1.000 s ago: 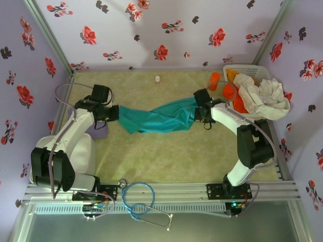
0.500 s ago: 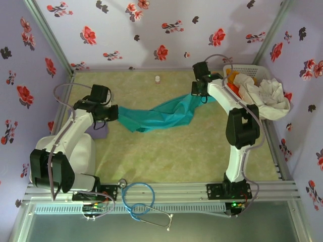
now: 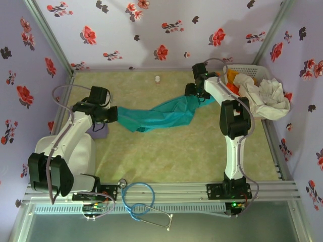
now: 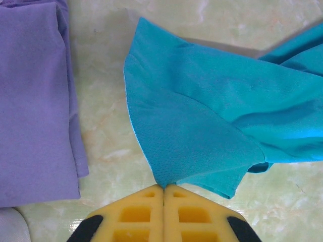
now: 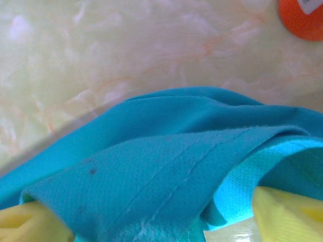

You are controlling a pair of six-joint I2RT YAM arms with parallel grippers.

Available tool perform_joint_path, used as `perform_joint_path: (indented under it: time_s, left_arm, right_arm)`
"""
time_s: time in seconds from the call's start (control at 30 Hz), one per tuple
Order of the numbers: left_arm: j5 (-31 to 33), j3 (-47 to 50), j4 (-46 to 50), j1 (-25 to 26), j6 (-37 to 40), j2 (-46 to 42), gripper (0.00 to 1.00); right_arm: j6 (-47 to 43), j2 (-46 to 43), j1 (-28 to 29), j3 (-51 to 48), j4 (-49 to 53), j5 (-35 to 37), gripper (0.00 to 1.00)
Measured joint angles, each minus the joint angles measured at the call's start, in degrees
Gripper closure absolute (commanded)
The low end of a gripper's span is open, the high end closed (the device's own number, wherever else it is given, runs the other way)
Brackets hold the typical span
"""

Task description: Fold and stack the t-shirts

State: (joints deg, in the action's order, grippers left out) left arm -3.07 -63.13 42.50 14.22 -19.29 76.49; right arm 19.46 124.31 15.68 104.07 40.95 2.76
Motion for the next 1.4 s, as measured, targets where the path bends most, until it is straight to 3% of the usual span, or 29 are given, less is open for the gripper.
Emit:
perform_joint_path:
  time_s: [0.1,0.27,0.5,0.63,0.97,1.27,1.4]
  left_arm:
    - [0.00,0.00,0.00,0.00,-0.02,-0.02,1.00]
    - [-0.02,0.00,-0.02,0.00,-0.04,-0.02,1.00]
    - [-0.22,0.00,-0.09,0.00,-0.07,0.17,1.00]
    - [-0.59,0.00,-0.46,0.00,-0.22,1.36,1.00]
    - [-0.66,-0.04,-0.44,0.00,-0.24,2.16,1.00]
    - [-0.66,-0.02,-0.44,0.00,-0.26,2.14,1.00]
    - [-0.66,-0.02,-0.42,0.00,-0.26,2.10,1.00]
  right_arm:
    - [0.04,-5.11,0.00,-5.90,-1.03,-0.68,0.06]
    - [0.50,-16.90,0.00,-16.00,-3.67,-2.71,0.14]
    - [4.20,-28.30,0.00,-34.01,-11.37,-6.67,0.38]
    - [7.52,-27.39,0.00,-41.20,-15.63,-9.46,0.51]
    - [14.78,-20.04,0.00,-43.41,-26.84,-15.30,0.62]
    - [17.14,-16.83,-0.39,-40.24,-29.14,-16.70,1.00]
    - [16.13,-16.83,-0.31,-36.15,-25.94,-16.22,1.00]
